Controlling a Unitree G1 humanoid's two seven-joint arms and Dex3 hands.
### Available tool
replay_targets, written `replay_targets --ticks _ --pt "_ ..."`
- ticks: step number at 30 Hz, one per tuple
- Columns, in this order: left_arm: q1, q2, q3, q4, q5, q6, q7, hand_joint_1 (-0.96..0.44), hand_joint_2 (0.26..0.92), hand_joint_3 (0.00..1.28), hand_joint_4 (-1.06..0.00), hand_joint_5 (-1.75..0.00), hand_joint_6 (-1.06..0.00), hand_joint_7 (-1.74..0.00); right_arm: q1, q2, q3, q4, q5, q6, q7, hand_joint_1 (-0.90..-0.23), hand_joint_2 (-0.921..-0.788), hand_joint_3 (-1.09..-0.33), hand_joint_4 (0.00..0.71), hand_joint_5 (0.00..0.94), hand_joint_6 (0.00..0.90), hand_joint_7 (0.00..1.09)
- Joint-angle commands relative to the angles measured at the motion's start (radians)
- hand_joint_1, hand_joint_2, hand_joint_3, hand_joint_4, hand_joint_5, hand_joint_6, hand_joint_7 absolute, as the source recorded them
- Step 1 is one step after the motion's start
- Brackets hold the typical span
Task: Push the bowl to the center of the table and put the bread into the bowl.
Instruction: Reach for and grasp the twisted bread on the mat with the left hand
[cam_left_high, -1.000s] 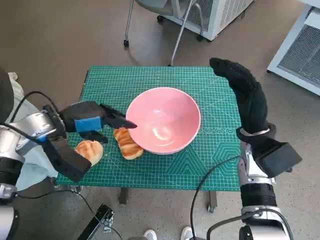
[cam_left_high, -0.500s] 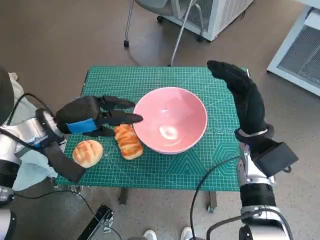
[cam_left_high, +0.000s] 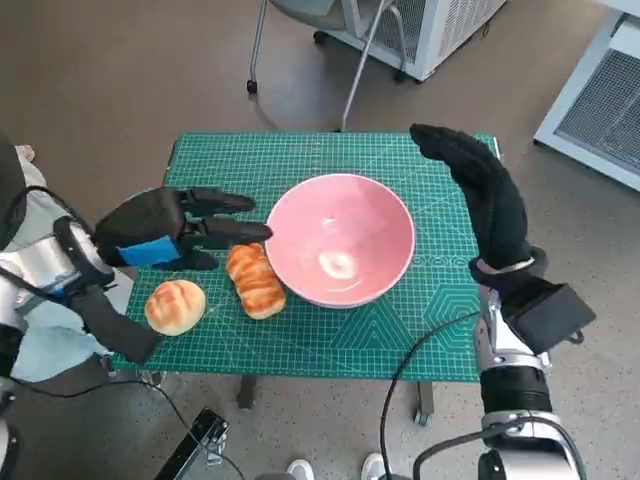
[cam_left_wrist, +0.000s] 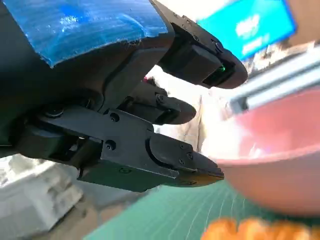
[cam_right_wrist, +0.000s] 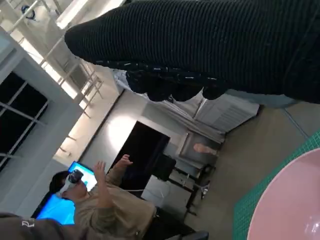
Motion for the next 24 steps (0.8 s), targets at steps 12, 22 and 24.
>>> replay_targets --ticks 12,22,24 --pt "0.025 0.004 -0.017 0.014 -0.066 0.048 -0.323 -0.16 0.883 0.0 -0.61 -0.04 -0.65 -0.13 0.03 -0.005 -0.008 -0.005 0.036 0.015 0.023 -0.441 -0.921 -0.57 0.457 0.01 0.125 0.89" --pt "0.153 -0.033 0.07 -0.095 -0.21 0.269 -0.495 -0.21 0.834 0.0 -0.5 0.0 -0.53 -0.07 0.038 -0.005 -0.015 -0.015 0.037 0.032 0.016 -0.434 -0.921 -0.572 0.457 0.01 0.121 0.9" --pt "0.17 -0.038 0.079 -0.12 -0.222 0.298 -0.512 -0.21 0.83 0.0 -0.49 0.0 -0.52 -0.06 0.04 -0.003 -0.016 -0.017 0.036 0.034 0.015 -0.433 -0.921 -0.572 0.458 0.011 0.121 0.9"
